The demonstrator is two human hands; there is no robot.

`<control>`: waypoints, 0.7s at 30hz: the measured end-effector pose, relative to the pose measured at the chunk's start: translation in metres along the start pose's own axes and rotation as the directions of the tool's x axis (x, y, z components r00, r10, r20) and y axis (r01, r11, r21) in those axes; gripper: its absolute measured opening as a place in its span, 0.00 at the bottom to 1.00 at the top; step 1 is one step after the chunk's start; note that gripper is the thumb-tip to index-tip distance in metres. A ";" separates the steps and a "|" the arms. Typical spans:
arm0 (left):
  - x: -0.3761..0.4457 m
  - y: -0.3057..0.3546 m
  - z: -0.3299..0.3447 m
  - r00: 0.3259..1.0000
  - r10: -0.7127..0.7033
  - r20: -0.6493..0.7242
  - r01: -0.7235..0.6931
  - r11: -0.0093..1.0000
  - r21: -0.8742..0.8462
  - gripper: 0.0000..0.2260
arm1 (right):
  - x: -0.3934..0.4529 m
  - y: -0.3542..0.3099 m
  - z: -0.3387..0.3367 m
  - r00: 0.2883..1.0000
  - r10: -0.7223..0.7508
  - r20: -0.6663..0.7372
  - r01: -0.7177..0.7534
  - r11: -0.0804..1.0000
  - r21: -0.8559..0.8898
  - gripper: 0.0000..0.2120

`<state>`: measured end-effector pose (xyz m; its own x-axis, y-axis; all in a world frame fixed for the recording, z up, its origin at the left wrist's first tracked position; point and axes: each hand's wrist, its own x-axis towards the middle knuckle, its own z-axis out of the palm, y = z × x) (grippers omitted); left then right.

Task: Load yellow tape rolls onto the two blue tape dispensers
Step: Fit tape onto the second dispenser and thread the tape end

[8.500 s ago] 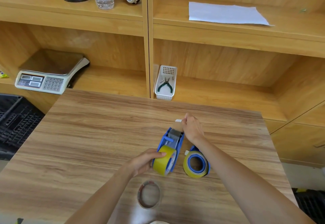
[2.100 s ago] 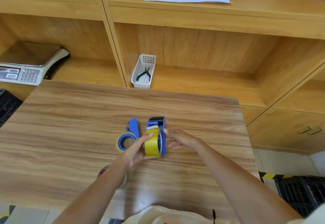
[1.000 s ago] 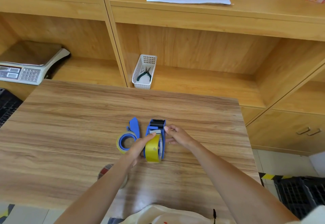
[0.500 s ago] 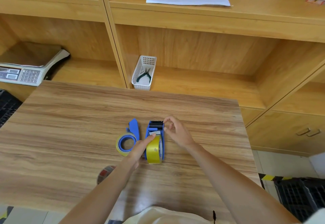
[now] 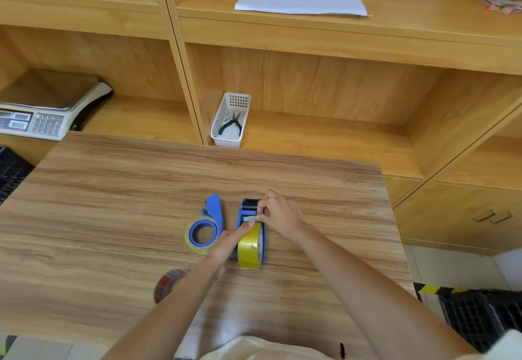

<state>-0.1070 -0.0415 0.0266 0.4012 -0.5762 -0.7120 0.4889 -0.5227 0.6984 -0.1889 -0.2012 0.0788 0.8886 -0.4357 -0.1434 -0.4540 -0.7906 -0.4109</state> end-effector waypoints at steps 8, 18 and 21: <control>-0.024 0.025 0.011 0.985 0.032 0.171 -0.022 0.998 -0.059 0.16 | 0.011 0.003 0.001 0.999 0.050 0.017 -0.051 0.992 0.114 0.07; -0.023 0.009 -0.006 0.937 0.020 0.350 -0.027 0.999 0.016 0.31 | 0.010 0.005 -0.005 0.999 0.027 -0.031 -0.021 0.983 0.185 0.14; -0.022 0.006 -0.004 0.928 0.006 0.372 0.008 0.999 -0.035 0.30 | 0.010 0.009 -0.006 1.000 -0.020 0.000 0.020 0.991 0.135 0.06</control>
<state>-0.1095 -0.0292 0.0457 0.0871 -0.7714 -0.6303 0.5193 -0.5048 0.6896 -0.1846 -0.2154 0.0793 0.8975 -0.4199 -0.1347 -0.4230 -0.7336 -0.5318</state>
